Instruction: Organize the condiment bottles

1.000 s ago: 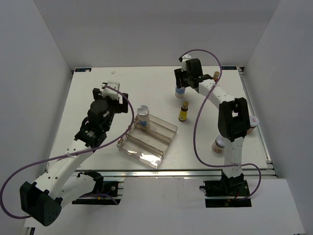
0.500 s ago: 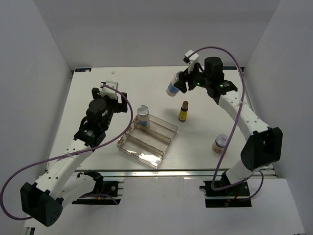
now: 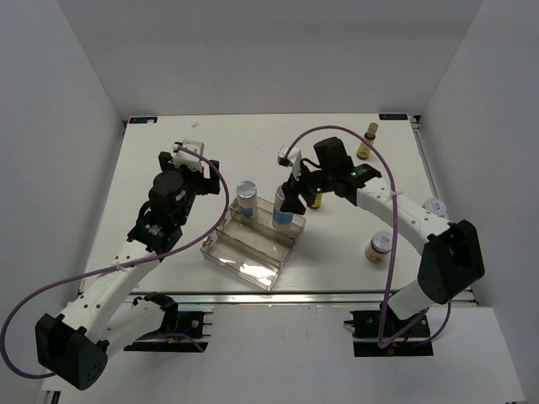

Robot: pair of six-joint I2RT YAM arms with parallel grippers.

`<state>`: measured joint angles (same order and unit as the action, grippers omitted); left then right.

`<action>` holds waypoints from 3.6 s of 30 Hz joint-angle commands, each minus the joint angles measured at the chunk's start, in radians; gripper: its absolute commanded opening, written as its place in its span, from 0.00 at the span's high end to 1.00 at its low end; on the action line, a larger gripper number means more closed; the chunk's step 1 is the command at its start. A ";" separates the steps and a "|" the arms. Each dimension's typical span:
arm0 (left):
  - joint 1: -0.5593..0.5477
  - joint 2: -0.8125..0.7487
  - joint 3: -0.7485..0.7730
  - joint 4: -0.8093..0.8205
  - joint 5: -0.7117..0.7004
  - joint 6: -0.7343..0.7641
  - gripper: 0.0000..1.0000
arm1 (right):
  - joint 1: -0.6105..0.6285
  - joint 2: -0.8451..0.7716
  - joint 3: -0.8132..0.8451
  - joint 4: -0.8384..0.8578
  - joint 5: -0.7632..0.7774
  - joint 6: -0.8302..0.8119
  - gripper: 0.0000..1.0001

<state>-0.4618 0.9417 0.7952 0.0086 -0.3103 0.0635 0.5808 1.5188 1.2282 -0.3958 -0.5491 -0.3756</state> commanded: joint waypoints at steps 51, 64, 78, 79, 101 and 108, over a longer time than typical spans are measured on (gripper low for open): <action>0.014 -0.027 -0.002 0.017 0.036 -0.011 0.02 | 0.031 -0.111 0.017 0.068 0.632 0.185 0.29; 0.014 -0.024 -0.002 0.016 0.034 -0.011 0.02 | -0.157 0.059 0.040 0.055 0.517 0.179 0.16; 0.014 -0.023 -0.002 0.016 0.034 -0.010 0.02 | -0.188 0.130 0.041 0.029 0.400 0.213 0.50; 0.014 -0.024 -0.001 0.016 0.034 -0.010 0.02 | -0.188 0.124 0.039 0.031 0.402 0.205 0.59; 0.014 -0.029 -0.010 0.025 0.005 -0.010 0.02 | 0.085 -0.135 0.198 -0.396 0.081 -0.204 1.00; 0.014 -0.029 -0.014 0.028 -0.009 -0.008 0.02 | 0.305 -0.014 0.244 -0.442 0.080 -0.252 1.00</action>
<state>-0.4534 0.9367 0.7914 0.0235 -0.3038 0.0597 0.8299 1.4685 1.4010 -0.8162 -0.4488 -0.5846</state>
